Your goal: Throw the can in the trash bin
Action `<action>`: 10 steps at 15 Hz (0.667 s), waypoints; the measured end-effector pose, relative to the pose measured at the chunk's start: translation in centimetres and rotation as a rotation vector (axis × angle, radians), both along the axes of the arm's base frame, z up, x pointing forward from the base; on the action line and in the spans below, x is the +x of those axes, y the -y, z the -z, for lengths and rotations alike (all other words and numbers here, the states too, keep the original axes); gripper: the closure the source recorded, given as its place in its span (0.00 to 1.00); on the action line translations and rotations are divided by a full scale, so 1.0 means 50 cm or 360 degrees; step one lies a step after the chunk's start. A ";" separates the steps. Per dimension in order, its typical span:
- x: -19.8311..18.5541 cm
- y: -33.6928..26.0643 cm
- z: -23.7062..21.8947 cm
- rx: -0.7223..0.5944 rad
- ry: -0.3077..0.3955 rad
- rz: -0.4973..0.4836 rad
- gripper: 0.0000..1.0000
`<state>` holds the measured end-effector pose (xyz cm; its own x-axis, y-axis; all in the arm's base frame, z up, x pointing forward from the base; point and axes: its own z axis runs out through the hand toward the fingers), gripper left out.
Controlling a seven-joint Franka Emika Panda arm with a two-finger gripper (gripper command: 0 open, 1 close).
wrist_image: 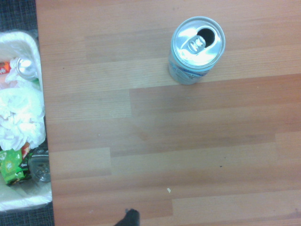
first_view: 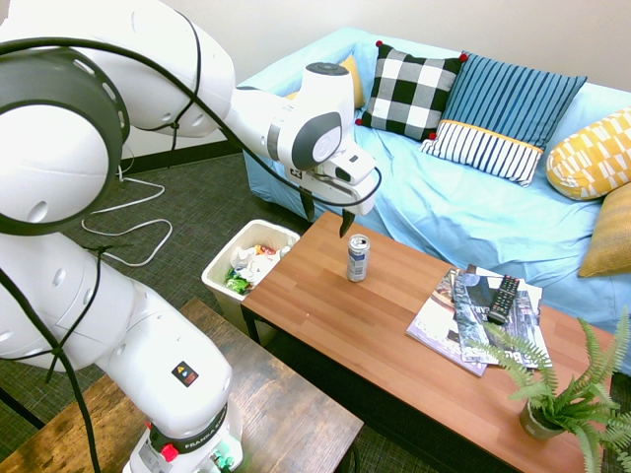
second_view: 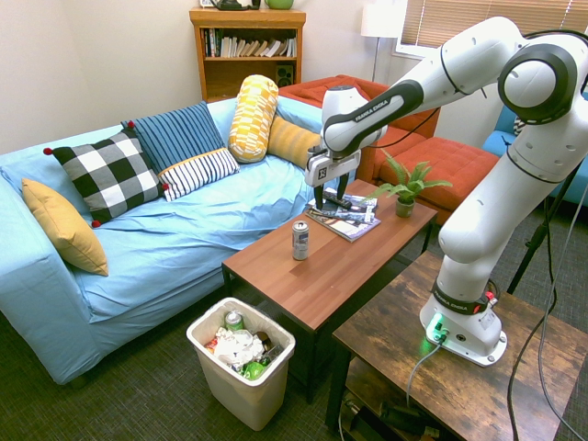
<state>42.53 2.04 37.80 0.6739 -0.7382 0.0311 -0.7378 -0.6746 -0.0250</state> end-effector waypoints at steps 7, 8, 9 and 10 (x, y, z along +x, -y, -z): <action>0.049 -0.015 0.009 -0.0046 0.0044 0.0077 0.00; 0.068 -0.011 0.014 -0.0052 0.0052 0.0121 0.00; 0.089 -0.003 0.022 -0.0057 0.0054 0.0167 0.00; 0.110 0.005 0.033 -0.0055 0.0050 0.0207 0.00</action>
<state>48.04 1.77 36.16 0.5707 -0.8174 0.0777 -0.8184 -0.5740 -0.0279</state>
